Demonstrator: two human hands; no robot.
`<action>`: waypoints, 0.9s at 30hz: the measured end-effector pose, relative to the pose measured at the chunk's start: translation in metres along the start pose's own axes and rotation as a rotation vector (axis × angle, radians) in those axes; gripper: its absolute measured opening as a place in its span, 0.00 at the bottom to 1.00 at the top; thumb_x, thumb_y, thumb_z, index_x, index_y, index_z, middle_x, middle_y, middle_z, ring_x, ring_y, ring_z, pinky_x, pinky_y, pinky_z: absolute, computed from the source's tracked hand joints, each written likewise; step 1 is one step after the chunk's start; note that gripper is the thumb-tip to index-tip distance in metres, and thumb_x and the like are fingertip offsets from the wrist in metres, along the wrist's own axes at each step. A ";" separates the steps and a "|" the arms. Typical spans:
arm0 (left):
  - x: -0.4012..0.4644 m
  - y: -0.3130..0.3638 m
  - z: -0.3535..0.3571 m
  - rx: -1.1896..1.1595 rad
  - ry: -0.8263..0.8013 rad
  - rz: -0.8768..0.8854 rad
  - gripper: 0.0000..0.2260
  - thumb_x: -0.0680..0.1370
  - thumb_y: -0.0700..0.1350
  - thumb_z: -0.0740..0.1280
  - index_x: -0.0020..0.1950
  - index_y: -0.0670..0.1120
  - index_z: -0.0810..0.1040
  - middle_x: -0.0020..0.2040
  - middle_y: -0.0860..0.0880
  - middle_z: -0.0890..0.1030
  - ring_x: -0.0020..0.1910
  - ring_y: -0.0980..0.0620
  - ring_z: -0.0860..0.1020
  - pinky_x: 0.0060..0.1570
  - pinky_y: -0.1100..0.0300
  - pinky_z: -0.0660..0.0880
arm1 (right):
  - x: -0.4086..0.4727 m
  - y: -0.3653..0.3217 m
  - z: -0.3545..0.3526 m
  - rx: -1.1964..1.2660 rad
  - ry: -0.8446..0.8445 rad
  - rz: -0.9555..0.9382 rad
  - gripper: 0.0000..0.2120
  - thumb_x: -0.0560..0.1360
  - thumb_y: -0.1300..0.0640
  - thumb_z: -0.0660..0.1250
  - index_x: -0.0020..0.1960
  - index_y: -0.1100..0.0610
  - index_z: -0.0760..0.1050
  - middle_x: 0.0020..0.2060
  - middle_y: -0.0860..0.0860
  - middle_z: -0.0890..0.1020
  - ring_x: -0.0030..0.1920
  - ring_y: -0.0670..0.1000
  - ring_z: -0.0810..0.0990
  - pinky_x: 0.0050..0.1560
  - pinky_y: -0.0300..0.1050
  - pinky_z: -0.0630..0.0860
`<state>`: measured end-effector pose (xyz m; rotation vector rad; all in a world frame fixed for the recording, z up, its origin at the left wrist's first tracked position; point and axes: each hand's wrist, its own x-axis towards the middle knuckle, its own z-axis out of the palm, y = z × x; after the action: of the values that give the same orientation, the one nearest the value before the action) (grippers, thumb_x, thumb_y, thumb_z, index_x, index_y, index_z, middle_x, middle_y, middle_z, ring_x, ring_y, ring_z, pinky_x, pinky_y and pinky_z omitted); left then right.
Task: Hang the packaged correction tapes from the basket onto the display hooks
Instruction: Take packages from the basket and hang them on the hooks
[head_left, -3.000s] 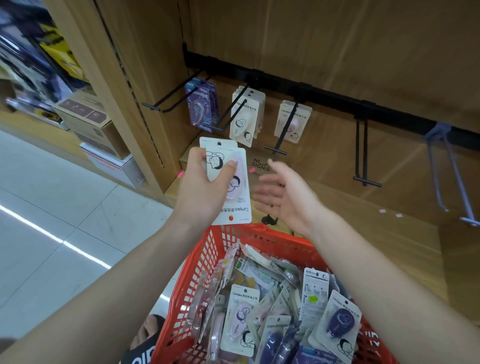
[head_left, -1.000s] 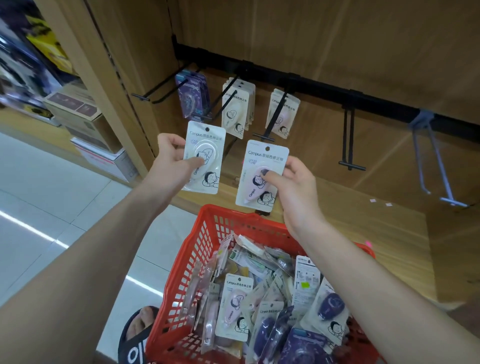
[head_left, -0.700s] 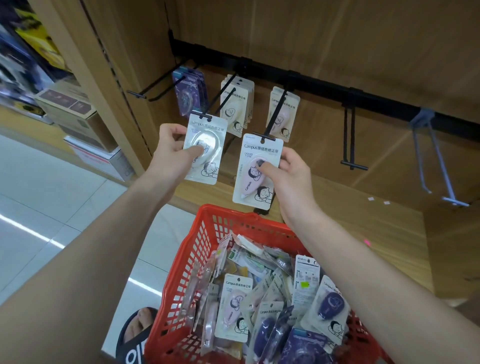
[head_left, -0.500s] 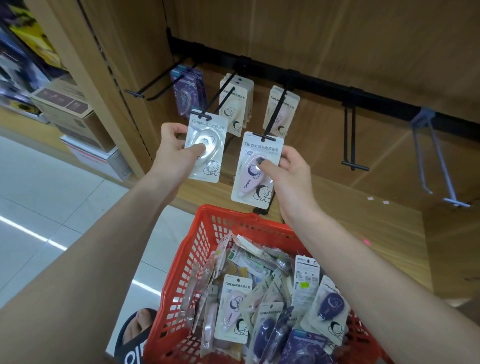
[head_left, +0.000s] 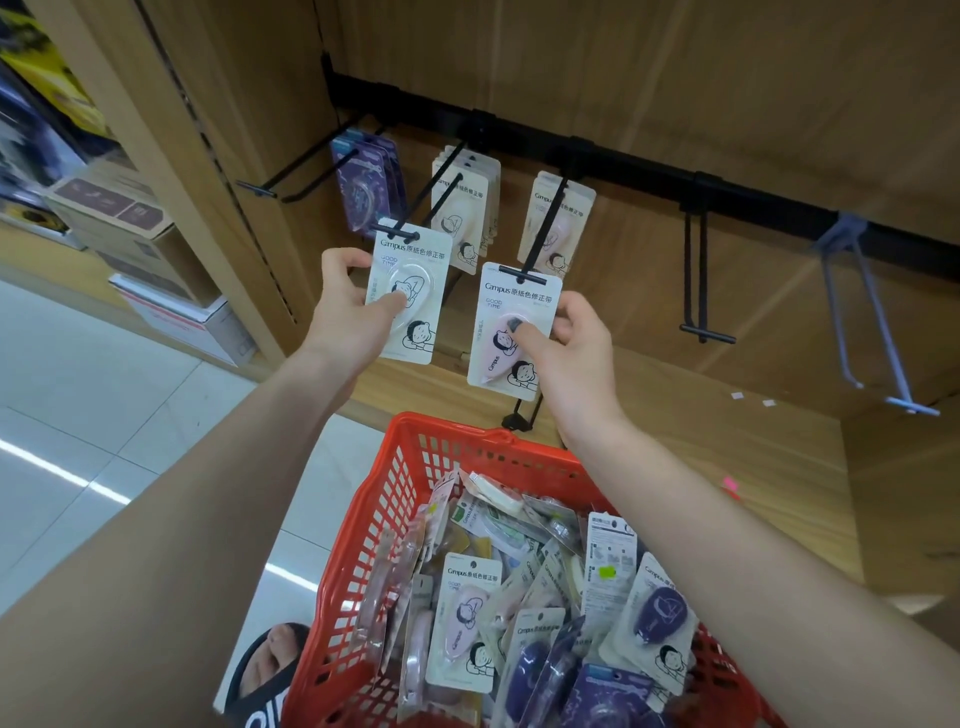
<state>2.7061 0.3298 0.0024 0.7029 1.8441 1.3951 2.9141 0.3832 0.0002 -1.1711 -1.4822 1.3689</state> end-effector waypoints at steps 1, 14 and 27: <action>0.000 0.000 0.001 0.006 -0.003 0.000 0.17 0.83 0.45 0.70 0.62 0.59 0.65 0.50 0.54 0.86 0.42 0.53 0.88 0.37 0.59 0.84 | 0.000 0.001 0.000 -0.009 0.004 -0.004 0.09 0.80 0.61 0.71 0.53 0.47 0.77 0.48 0.42 0.88 0.48 0.42 0.87 0.49 0.45 0.82; 0.014 0.007 0.005 0.085 -0.028 0.032 0.19 0.83 0.45 0.69 0.66 0.57 0.62 0.48 0.56 0.85 0.40 0.57 0.87 0.32 0.65 0.80 | -0.002 0.012 0.006 -0.094 0.050 -0.086 0.06 0.80 0.56 0.71 0.54 0.48 0.75 0.51 0.41 0.87 0.51 0.43 0.87 0.49 0.50 0.84; 0.014 0.011 0.008 0.055 -0.030 0.016 0.17 0.84 0.43 0.68 0.66 0.55 0.63 0.49 0.54 0.86 0.40 0.54 0.88 0.32 0.64 0.81 | -0.004 0.002 0.007 -0.047 0.053 -0.069 0.06 0.80 0.58 0.71 0.50 0.49 0.75 0.45 0.39 0.87 0.45 0.39 0.86 0.38 0.33 0.78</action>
<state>2.7037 0.3482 0.0089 0.7638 1.8630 1.3409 2.9088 0.3770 -0.0021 -1.1661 -1.5101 1.2540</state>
